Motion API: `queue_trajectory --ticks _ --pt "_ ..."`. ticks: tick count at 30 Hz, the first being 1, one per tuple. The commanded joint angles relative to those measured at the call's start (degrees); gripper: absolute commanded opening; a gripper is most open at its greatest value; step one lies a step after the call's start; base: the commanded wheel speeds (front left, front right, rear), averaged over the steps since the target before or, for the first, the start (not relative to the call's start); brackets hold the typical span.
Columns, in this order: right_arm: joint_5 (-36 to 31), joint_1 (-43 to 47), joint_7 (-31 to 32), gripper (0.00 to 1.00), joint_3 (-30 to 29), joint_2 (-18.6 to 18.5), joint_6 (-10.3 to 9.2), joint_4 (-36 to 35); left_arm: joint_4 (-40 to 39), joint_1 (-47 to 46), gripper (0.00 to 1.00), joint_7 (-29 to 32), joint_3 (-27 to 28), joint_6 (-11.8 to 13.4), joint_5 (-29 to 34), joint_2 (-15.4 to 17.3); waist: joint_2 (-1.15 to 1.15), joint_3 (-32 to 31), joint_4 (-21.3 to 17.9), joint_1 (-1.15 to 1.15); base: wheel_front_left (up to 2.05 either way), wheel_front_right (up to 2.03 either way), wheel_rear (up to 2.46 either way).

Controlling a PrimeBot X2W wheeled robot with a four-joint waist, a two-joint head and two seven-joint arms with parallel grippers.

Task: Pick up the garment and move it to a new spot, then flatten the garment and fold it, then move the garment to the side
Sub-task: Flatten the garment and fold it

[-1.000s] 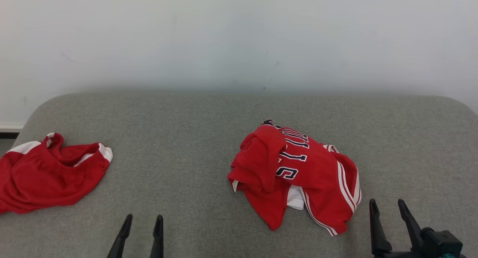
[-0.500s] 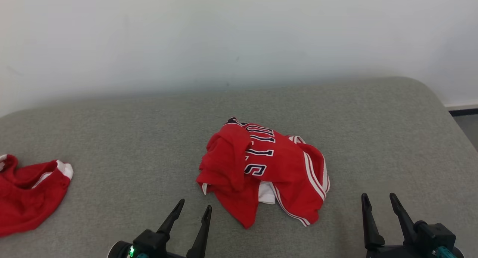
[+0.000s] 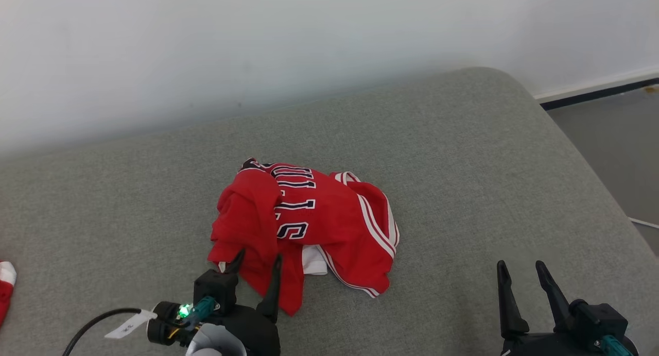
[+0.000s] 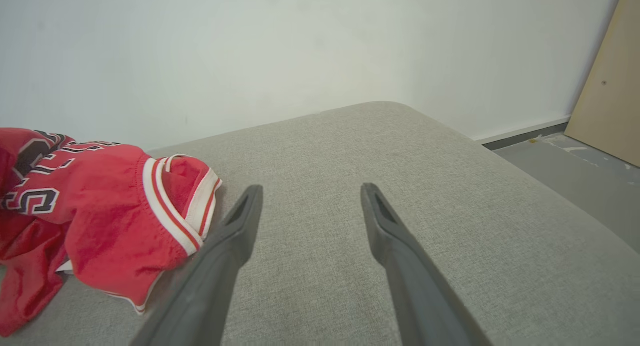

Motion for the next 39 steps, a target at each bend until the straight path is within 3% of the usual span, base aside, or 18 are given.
queue_trajectory --ticks 1,5,6,7,13,25,29,34,39 --pt "0.25 -0.71 -0.42 1.00 0.12 -0.02 0.20 0.07 0.92 -1.10 1.00 0.28 0.36 0.81 0.12 0.00 0.00 1.12 -1.22 0.00 0.00 0.00 0.00" --pt "0.51 -0.81 -0.62 1.00 0.30 -0.03 0.20 0.60 3.42 -3.28 0.96 0.04 0.57 2.72 0.44 -0.26 0.00 1.25 -1.42 0.00 0.00 0.00 0.00" --pt "0.52 -0.86 -0.71 1.00 0.30 -0.03 0.20 0.68 3.73 -3.87 0.26 -0.30 0.87 3.34 0.36 -0.30 0.00 1.24 -1.40 0.00 0.00 0.00 0.00" --pt "0.48 -0.92 -0.75 1.00 0.34 -0.02 0.20 0.77 3.94 -4.38 0.00 -0.84 1.15 3.76 0.26 -0.33 0.00 1.21 -1.37 0.00 0.00 0.00 0.00" --pt "0.50 -0.80 -0.75 1.00 0.31 -0.02 0.20 1.16 1.31 -8.33 0.00 -4.04 4.08 5.90 -0.17 0.79 0.00 0.88 -0.54 0.00 0.00 0.00 0.00" --pt "0.50 -0.56 -0.29 1.00 1.12 -0.03 0.20 1.95 -8.85 -21.80 0.00 -5.07 3.62 6.12 4.00 2.41 0.00 -1.41 0.78 0.00 0.00 0.00 0.00" --pt "0.69 -0.27 -0.23 1.00 1.11 -0.03 0.20 1.98 -13.43 -25.11 0.00 -3.86 2.70 6.26 4.41 1.75 0.00 -2.00 0.68 0.00 0.00 0.00 0.00" --pt "0.76 -0.26 -0.32 1.00 0.69 -0.03 0.20 2.16 -19.40 -26.49 0.00 -0.28 -0.20 3.88 1.52 0.26 0.00 -2.20 0.83 0.00 0.00 0.00 0.00" --pt "1.13 -0.15 -0.84 1.00 0.78 -0.03 0.20 2.32 -26.53 -26.35 0.00 4.91 -2.95 5.32 0.77 -0.55 0.00 -2.11 0.86 0.00 0.00 0.00 0.00"
